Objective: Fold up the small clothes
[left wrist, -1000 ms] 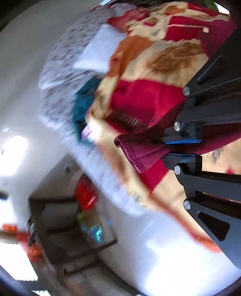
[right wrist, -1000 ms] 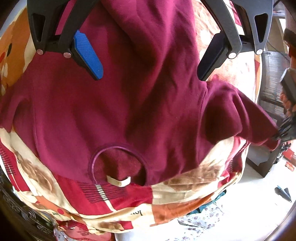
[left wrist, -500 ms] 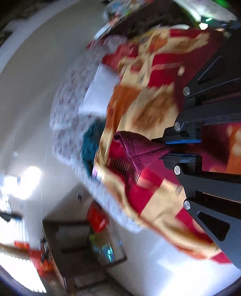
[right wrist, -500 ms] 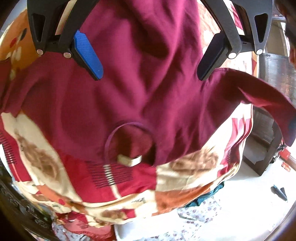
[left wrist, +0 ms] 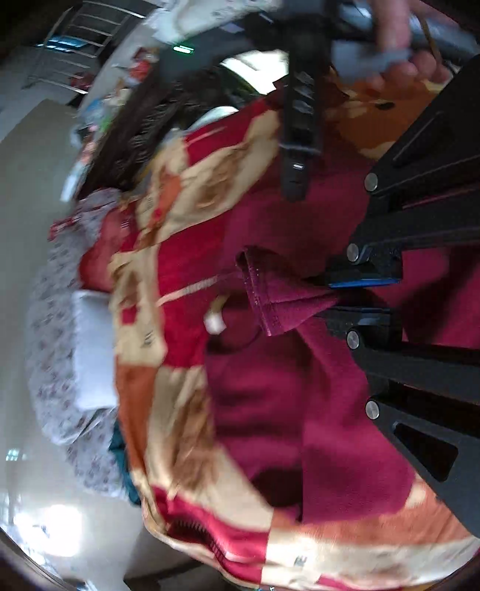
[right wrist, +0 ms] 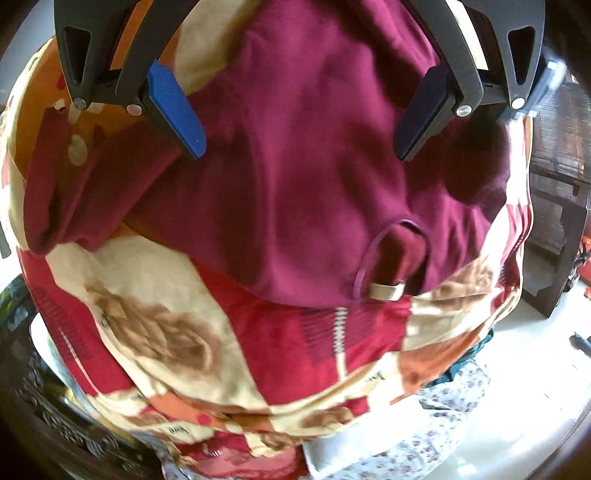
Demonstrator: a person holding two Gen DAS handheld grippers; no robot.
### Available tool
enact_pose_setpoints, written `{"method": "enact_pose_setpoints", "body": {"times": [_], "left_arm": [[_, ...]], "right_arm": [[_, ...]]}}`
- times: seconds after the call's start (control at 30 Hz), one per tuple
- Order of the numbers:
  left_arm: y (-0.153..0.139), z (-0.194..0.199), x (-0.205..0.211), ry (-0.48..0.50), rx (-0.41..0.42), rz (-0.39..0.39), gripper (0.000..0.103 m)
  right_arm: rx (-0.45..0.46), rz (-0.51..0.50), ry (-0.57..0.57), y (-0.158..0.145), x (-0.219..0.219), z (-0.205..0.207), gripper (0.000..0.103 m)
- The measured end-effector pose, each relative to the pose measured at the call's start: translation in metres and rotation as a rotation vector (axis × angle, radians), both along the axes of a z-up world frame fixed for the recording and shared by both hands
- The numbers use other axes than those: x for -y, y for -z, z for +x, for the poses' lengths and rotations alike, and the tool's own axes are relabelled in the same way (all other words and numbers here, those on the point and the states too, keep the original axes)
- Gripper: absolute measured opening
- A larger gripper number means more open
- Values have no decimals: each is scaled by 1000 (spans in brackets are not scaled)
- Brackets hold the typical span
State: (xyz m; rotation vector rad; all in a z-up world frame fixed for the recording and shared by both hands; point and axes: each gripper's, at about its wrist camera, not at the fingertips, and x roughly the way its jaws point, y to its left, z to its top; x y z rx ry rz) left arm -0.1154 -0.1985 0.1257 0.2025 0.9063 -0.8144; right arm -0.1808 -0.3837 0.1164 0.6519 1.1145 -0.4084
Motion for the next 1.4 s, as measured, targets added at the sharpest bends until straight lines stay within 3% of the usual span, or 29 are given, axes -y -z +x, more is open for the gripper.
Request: {"method": "enact_pose_setpoints", "body": {"times": [0.13,0.23,0.4,0.53,0.6,0.83,0.9,0.97,1.03,1.07,1.1,1.23,1.4], "left_arm": [[37,-8,23,34,-11,75,7],[47,-6,18,51,-51,110,11],[28,8,-14,21,-48,105,49],[2,28,-51,-38,-15,95,55],[-6,40,-65,-69,13,102,63],[-7,99,-107,-195,85,183,64],[-7,119,-115,-225,79,181,64],[-9,135,-117,-245,87,183,64],[-10,149,-115,-246,82,180,65],[-10,157,-113,-240,67,176,68],[-9,166,-109,-222,36,167,75],[1,188,-95,-205,17,189,76],[34,209,-80,-174,-40,279,76]], "right_arm": [[-9,32,-5,12,8,-3,103],[3,78,-12,19,6,-2,103],[17,105,-62,22,-15,12,103],[15,139,-79,30,-28,23,103],[10,149,-76,34,-33,25,103],[-31,66,-164,50,-50,31,102],[-29,34,-200,57,-56,35,89],[-43,1,-224,64,-60,37,62],[-13,-24,-235,63,-63,35,51],[9,-27,-243,62,-65,33,41],[13,-36,-250,62,-66,33,39],[37,-38,-265,62,-65,32,14],[65,-15,-257,60,-59,24,16]]}}
